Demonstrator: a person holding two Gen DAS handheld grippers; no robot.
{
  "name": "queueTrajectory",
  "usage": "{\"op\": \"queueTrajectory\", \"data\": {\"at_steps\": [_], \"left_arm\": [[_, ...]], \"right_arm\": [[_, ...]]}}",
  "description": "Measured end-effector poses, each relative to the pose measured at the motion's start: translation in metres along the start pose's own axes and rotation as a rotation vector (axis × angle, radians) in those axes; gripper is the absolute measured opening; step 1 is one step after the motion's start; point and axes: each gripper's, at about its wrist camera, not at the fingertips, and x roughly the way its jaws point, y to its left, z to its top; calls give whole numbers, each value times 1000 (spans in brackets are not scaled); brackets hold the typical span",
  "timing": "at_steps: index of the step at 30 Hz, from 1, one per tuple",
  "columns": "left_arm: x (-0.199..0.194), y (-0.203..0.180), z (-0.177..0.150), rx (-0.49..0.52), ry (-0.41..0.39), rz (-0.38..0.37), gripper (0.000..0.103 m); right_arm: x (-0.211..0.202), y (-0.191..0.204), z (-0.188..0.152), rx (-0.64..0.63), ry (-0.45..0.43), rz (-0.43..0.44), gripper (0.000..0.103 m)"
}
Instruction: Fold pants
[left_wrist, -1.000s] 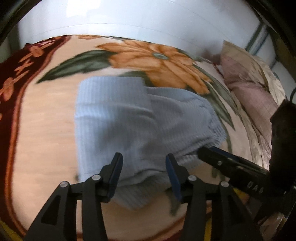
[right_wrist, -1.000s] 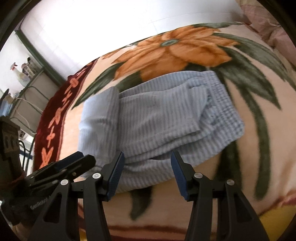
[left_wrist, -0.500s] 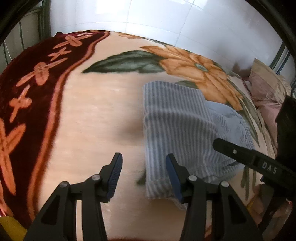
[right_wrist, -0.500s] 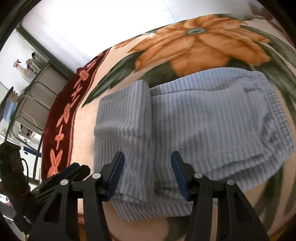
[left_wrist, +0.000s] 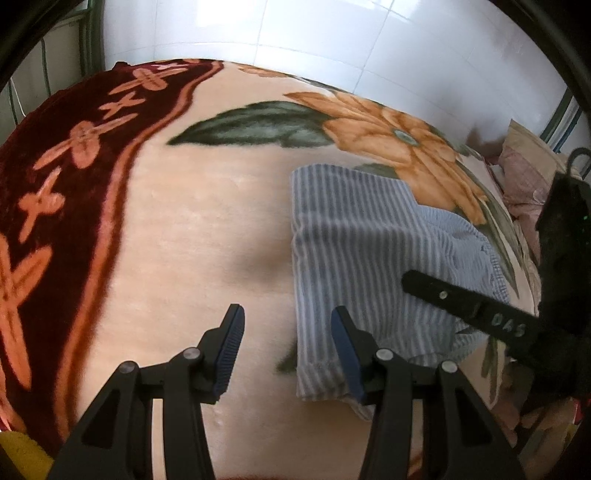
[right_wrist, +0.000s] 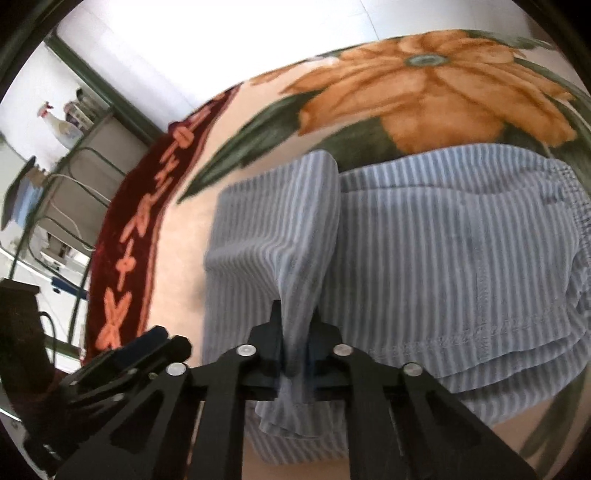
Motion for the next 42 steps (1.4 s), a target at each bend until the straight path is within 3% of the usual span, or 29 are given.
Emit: {"op": "queueTrajectory", "data": {"at_steps": [7, 14, 22, 29, 35, 37, 39, 42], "left_arm": [[-8, -6, 4, 12, -15, -4, 51], [-12, -16, 7, 32, -24, -15, 51], [-8, -41, 11, 93, -16, -33, 51], [13, -74, 14, 156, 8, -56, 53], [36, -97, 14, 169, 45, -93, 53], [39, -100, 13, 157, 47, -114, 57], [41, -103, 13, 147, 48, -132, 64], [48, -110, 12, 165, 56, -115, 65]], "right_arm": [[-41, 5, 13, -43, -70, -18, 9], [-88, -1, 25, -148, -129, -114, 9], [-118, -53, 27, -182, -156, -259, 9], [-89, -113, 19, -133, -84, -327, 9], [-83, -138, 15, -37, -46, -303, 25], [-90, -139, 15, -17, -66, -323, 42], [-97, -140, 14, 1, -97, -328, 52], [-98, -147, 16, 46, -102, -280, 56]]}}
